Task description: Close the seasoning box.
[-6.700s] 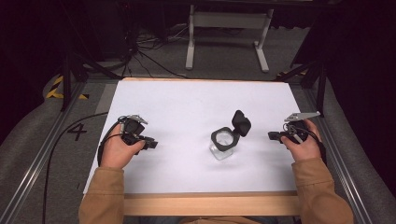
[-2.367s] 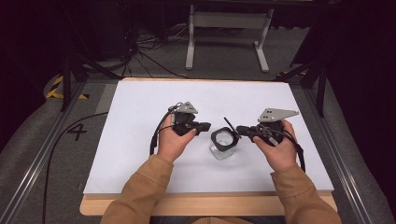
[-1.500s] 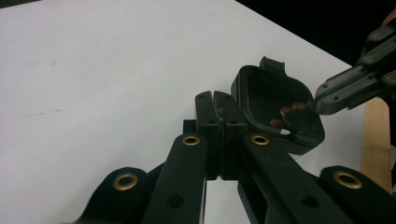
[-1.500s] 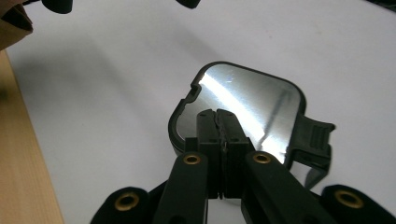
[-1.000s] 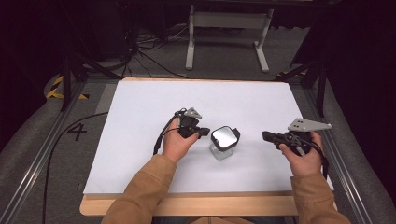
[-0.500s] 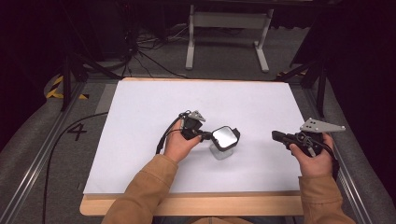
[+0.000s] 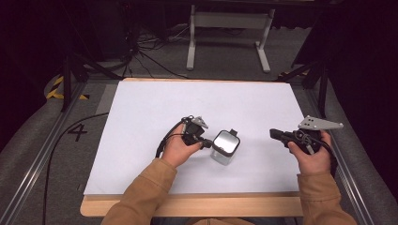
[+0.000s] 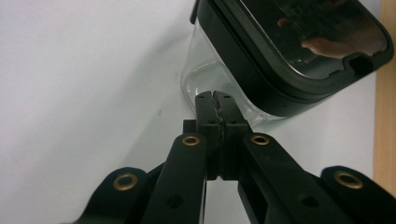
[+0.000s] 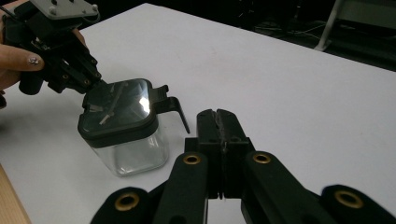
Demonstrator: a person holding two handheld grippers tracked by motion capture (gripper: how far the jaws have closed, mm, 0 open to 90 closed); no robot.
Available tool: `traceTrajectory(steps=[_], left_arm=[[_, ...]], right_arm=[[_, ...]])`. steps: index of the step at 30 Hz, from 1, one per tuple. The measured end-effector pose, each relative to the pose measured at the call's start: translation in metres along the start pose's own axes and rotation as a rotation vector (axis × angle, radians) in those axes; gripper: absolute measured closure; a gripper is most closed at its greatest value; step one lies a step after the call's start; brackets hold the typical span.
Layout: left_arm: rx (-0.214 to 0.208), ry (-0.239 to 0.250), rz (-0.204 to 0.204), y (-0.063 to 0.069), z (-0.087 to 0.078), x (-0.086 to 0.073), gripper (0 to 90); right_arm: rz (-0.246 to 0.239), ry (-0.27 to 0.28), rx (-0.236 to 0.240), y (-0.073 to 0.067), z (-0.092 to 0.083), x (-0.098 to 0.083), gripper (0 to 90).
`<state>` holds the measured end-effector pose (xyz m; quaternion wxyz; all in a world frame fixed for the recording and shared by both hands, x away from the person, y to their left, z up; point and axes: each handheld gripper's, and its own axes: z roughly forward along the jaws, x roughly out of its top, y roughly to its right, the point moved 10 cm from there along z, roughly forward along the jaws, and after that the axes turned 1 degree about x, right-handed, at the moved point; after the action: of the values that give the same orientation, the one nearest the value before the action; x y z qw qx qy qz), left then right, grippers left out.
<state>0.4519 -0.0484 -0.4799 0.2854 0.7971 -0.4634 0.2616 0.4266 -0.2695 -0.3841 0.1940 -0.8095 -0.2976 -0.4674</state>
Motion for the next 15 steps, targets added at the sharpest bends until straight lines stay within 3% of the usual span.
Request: traceTrajectory(steps=[8, 15], left_arm=[[-0.035, -0.083, 0.022, 0.015, 0.0, -0.011, 90.0], [-0.073, -0.114, 0.04, 0.031, 0.005, -0.015, 90.0]], right_arm=[[-0.009, 0.006, 0.022, -0.003, 0.007, 0.006, 90.0], [-0.012, 0.003, 0.038, -0.006, 0.013, 0.009, 90.0]])
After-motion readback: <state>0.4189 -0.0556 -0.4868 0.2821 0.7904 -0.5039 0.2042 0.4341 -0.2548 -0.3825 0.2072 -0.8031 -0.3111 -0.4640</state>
